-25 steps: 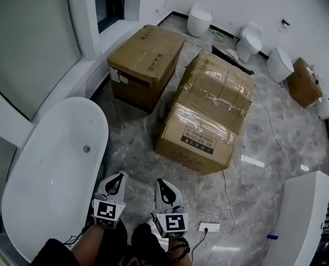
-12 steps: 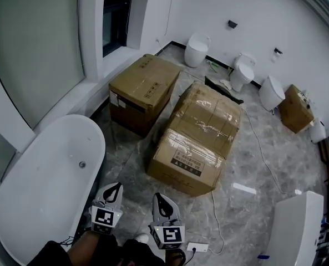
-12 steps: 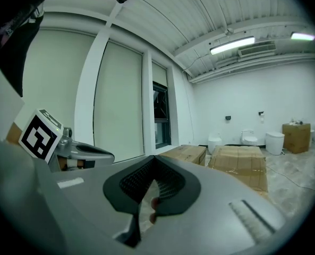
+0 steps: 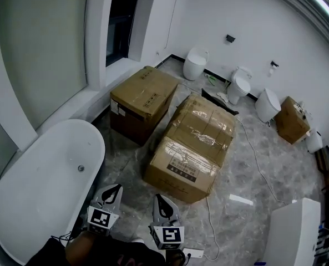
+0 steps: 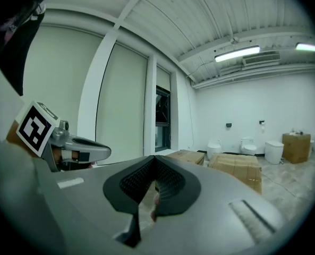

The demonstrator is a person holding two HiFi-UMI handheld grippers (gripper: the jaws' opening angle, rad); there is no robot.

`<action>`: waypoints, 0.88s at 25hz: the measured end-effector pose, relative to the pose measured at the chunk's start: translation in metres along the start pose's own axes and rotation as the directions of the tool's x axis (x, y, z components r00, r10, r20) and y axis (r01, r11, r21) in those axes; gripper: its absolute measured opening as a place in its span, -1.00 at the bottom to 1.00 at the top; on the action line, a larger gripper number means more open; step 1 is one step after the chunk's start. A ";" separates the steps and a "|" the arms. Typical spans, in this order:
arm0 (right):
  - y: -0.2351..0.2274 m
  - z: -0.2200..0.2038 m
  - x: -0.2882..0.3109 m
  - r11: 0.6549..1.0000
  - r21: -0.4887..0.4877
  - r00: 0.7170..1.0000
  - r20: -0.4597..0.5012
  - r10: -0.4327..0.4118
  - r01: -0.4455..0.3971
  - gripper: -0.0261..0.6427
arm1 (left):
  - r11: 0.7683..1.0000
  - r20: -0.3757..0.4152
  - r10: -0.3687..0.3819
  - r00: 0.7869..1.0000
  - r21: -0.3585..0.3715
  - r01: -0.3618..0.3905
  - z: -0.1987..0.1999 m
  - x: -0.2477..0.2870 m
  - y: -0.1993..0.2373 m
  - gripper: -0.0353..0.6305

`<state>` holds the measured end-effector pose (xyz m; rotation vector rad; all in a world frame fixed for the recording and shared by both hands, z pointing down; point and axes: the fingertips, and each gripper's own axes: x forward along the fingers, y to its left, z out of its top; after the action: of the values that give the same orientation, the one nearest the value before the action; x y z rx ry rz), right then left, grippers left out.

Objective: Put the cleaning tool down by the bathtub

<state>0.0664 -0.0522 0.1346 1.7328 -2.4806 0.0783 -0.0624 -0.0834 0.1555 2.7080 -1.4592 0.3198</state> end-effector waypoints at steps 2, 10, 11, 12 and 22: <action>-0.001 0.000 -0.008 1.000 0.030 1.000 0.008 -0.006 0.005 -0.86 | 1.000 0.002 0.008 1.000 -0.028 -0.008 -0.004 -0.007 0.000 -0.89; -0.008 0.009 -0.035 0.998 0.038 0.998 0.033 -0.044 0.043 -0.86 | 0.999 0.056 -0.033 0.998 0.027 0.032 0.015 -0.019 -0.017 -0.89; -0.009 0.009 -0.039 0.998 0.033 0.998 0.033 -0.050 0.049 -0.86 | 0.998 0.060 -0.043 0.997 0.043 0.041 0.019 -0.020 -0.020 -0.89; -0.010 0.010 -0.042 0.998 0.032 0.998 0.032 -0.057 0.056 -0.86 | 0.997 0.063 -0.053 0.997 0.062 0.049 0.023 -0.021 -0.023 -0.89; -0.003 0.011 -0.060 0.999 0.009 0.998 0.034 -0.053 0.053 -0.86 | 0.988 0.081 -0.095 0.992 0.129 0.084 0.041 -0.023 -0.036 -0.89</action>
<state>0.0886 0.0012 0.1160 1.8165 -2.4595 0.0546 -0.0379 -0.0504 0.1129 2.9109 -1.3768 0.3023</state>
